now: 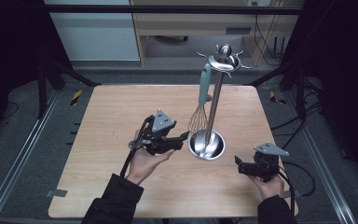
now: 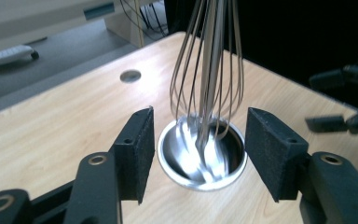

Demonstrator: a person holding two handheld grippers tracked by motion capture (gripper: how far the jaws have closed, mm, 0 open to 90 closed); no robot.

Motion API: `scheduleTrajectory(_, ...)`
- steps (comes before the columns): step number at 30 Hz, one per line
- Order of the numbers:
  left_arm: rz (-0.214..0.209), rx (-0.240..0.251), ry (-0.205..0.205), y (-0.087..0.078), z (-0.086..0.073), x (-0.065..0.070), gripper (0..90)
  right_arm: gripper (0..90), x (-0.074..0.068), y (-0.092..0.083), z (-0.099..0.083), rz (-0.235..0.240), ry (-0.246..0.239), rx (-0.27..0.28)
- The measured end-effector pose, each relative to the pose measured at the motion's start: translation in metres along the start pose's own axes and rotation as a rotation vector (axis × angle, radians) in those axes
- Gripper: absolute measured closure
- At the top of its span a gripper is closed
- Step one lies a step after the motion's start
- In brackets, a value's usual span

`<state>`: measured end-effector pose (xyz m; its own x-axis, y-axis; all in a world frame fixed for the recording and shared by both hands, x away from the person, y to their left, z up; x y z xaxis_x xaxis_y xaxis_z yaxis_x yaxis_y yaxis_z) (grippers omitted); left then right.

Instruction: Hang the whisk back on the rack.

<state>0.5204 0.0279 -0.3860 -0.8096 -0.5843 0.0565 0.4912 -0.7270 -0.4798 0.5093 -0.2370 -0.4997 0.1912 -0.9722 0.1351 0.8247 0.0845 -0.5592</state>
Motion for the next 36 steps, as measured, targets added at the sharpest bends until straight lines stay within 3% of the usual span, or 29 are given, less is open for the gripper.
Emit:
scheduleTrajectory(11,0.012,-0.059,-0.047,-0.01,-0.054,-0.015,37.8,5.6,0.0,0.0,-0.002,0.001,0.0,-0.01)
scheduleTrajectory(14,0.023,-0.056,-0.061,-0.012,-0.067,-0.022,36.1,5.3,0.0,0.001,-0.003,-0.005,-0.002,-0.011)
scheduleTrajectory(27,0.109,-0.105,-0.09,-0.035,-0.112,-0.054,30.5,4.6,0.001,0.004,-0.008,-0.015,-0.008,-0.04)
scheduleTrajectory(36,0.157,-0.13,-0.133,-0.053,-0.145,-0.074,27.6,4.5,0.008,0.008,-0.016,-0.029,-0.015,-0.073)
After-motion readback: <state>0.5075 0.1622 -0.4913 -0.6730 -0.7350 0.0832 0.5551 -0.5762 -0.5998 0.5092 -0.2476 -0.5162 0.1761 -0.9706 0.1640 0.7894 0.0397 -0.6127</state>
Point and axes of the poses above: each handheld gripper's, and its own axes: y roughly forward along the jaws, z roughly out of its top, x roughly to its right, the point moved 9 cm from there along y, roughly forward along the jaws, and after that the axes turned 10 degrees about -z, right-handed, at the moved point
